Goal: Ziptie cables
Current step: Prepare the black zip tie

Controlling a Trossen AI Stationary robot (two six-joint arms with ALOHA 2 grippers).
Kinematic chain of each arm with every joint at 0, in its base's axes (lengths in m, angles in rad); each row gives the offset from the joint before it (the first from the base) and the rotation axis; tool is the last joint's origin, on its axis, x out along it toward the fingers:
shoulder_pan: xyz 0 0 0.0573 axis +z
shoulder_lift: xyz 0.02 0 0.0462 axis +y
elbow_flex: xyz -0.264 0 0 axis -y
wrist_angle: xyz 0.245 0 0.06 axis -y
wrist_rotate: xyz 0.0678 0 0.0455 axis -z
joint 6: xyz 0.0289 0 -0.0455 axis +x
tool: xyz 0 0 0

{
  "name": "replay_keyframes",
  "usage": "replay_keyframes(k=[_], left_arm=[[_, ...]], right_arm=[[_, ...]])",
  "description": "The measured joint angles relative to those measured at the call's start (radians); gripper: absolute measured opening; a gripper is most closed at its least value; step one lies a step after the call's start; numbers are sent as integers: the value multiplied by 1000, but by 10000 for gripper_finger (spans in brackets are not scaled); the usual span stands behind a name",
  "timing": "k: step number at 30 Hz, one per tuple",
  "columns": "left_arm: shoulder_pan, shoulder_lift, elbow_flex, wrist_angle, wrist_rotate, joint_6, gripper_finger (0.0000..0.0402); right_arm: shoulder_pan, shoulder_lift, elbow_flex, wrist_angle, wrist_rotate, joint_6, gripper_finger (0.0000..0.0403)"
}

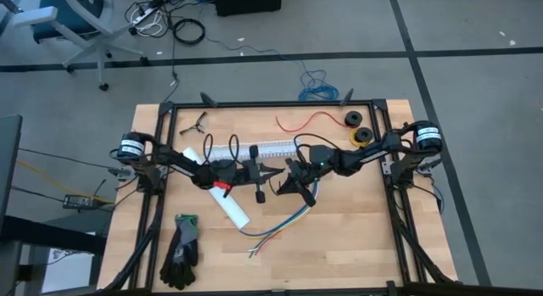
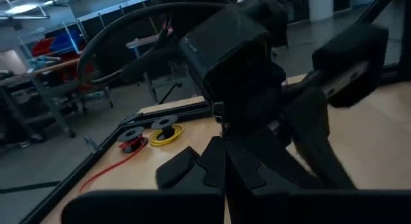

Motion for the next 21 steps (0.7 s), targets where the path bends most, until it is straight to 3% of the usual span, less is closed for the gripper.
replay_keyframes(k=[7,14,21], left_arm=[[-42,0,0,-20,-99,96,0],[-63,0,0,-22,-135,132,0],[-63,0,0,-22,-136,194,0]], right_arm=[[-30,0,-1,21,-23,67,0],[-53,-1,-90,183,-24,141,0],[-55,-1,-102,206,-46,155,0]])
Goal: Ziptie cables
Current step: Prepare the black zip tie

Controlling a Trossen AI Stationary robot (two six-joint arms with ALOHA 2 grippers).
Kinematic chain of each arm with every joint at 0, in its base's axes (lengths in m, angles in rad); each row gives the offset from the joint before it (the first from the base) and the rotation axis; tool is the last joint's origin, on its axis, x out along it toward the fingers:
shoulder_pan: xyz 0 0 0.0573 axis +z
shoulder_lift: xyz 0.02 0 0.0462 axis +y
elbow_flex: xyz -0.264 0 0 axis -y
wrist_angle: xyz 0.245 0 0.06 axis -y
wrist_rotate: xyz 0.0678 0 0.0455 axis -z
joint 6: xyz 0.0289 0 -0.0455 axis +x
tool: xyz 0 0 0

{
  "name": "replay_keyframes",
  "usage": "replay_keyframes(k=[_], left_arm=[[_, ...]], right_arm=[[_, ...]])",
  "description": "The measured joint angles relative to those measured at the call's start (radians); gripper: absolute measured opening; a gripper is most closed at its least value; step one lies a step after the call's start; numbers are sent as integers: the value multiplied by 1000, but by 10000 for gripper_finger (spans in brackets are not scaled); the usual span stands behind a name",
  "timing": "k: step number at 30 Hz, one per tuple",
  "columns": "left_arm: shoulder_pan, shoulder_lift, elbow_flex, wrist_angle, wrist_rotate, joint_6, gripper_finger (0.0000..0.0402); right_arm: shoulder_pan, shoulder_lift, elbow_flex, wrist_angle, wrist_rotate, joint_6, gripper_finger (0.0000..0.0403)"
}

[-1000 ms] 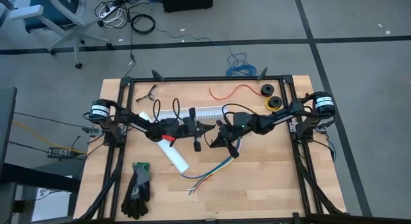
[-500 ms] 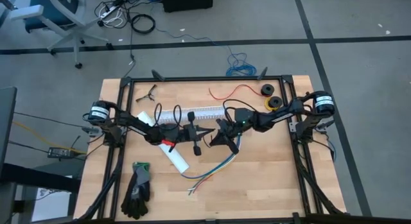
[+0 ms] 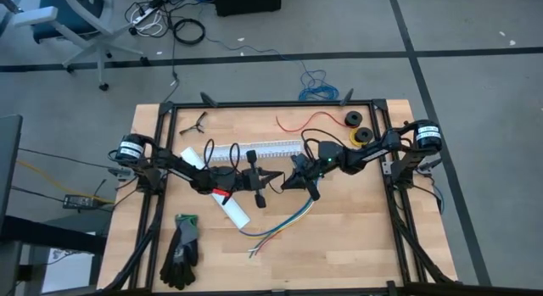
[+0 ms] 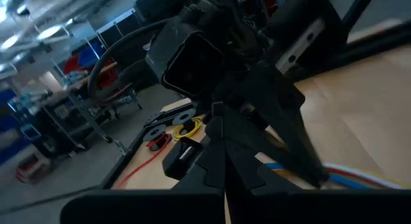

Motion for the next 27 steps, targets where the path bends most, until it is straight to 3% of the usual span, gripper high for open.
replay_keyframes(k=[11,27], left_arm=[[5,0,0,-6,-1,101,0],[16,0,0,-13,0,100,0]], right_arm=[[0,0,0,-1,-30,1,0],[-20,0,37,-83,-35,-15,0]])
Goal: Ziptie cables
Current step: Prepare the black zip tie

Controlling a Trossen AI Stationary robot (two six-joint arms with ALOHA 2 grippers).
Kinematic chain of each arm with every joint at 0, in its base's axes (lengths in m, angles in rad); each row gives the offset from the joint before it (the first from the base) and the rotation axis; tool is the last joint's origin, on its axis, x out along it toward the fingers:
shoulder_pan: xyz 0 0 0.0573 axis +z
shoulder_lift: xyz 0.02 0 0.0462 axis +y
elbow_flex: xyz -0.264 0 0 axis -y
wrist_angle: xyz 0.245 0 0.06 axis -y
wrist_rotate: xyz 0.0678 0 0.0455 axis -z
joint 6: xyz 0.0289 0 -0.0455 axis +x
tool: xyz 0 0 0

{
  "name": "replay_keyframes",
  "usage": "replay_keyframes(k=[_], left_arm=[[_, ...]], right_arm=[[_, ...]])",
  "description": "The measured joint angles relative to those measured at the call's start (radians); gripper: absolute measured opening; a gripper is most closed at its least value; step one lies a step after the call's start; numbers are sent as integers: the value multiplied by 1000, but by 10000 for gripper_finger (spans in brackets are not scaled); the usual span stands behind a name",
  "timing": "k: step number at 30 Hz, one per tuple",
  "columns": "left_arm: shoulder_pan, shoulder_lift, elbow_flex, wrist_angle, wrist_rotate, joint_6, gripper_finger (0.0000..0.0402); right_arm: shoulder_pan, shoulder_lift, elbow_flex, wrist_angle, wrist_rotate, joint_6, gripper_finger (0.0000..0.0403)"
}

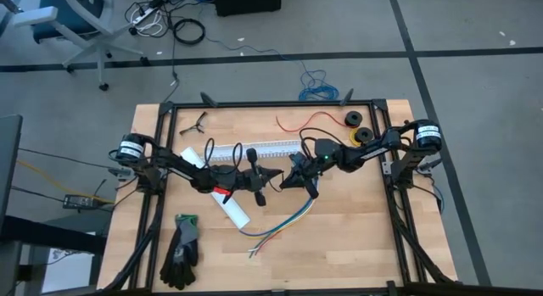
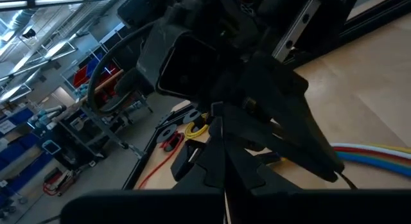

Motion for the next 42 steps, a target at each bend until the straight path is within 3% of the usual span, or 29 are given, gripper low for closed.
replay_keyframes(k=[12,19,23,42], left_arm=[[-1,0,0,-8,14,-2,0],[-1,0,0,-22,17,2,0],[-1,0,0,-29,18,79,0],[-19,-1,0,-58,-1,123,0]], right_arm=[[-31,0,0,10,-19,42,0],[-38,0,-1,25,-98,104,0],[-38,0,-1,29,-119,164,0],[-102,1,1,128,-83,236,0]])
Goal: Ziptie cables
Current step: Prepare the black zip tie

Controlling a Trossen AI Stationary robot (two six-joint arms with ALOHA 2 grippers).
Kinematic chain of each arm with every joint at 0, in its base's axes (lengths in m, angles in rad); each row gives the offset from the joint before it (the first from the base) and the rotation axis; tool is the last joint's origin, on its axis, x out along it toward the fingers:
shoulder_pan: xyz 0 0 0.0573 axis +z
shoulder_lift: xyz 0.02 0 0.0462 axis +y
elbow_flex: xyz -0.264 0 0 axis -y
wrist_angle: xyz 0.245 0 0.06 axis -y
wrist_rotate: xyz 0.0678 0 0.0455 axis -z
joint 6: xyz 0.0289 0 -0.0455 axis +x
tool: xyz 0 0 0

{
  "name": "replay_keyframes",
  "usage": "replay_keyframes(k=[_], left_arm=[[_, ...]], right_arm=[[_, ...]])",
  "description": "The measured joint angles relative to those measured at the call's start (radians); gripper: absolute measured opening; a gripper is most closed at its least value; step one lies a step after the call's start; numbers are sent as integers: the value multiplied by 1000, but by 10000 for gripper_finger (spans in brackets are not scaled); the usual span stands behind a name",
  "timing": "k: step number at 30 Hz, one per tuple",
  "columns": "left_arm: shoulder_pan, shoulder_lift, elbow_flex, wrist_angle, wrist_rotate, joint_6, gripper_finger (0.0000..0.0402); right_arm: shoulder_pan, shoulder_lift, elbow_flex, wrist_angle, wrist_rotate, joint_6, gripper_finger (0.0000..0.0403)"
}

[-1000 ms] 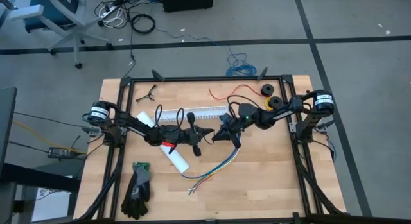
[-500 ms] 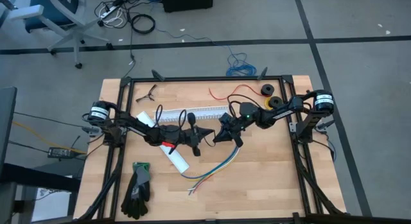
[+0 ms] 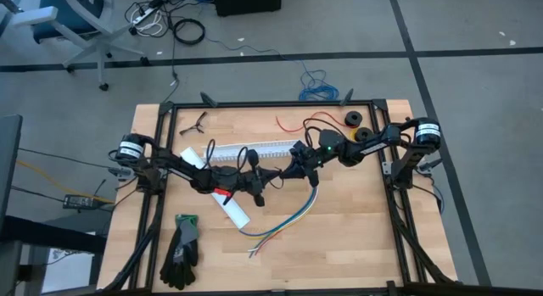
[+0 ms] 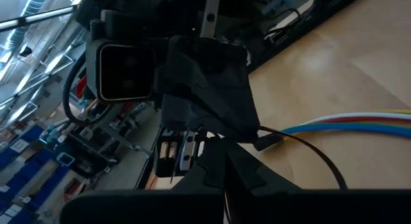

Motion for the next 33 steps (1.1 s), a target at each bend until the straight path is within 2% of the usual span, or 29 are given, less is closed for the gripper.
replay_keyframes(k=[8,19,25,29,33], left_arm=[[-2,1,0,-20,-9,0,0],[-14,1,0,-51,-7,-3,0],[-15,1,0,-54,-13,-4,0],[-16,1,0,-56,-4,-6,0],[-16,1,0,-62,36,-10,0]], right_arm=[[2,0,8,-103,-16,11,0],[-21,0,8,-83,-85,61,0],[-22,0,8,-83,-99,14,1],[-22,0,8,-83,-100,-9,14],[-21,0,8,-83,-103,-34,45]])
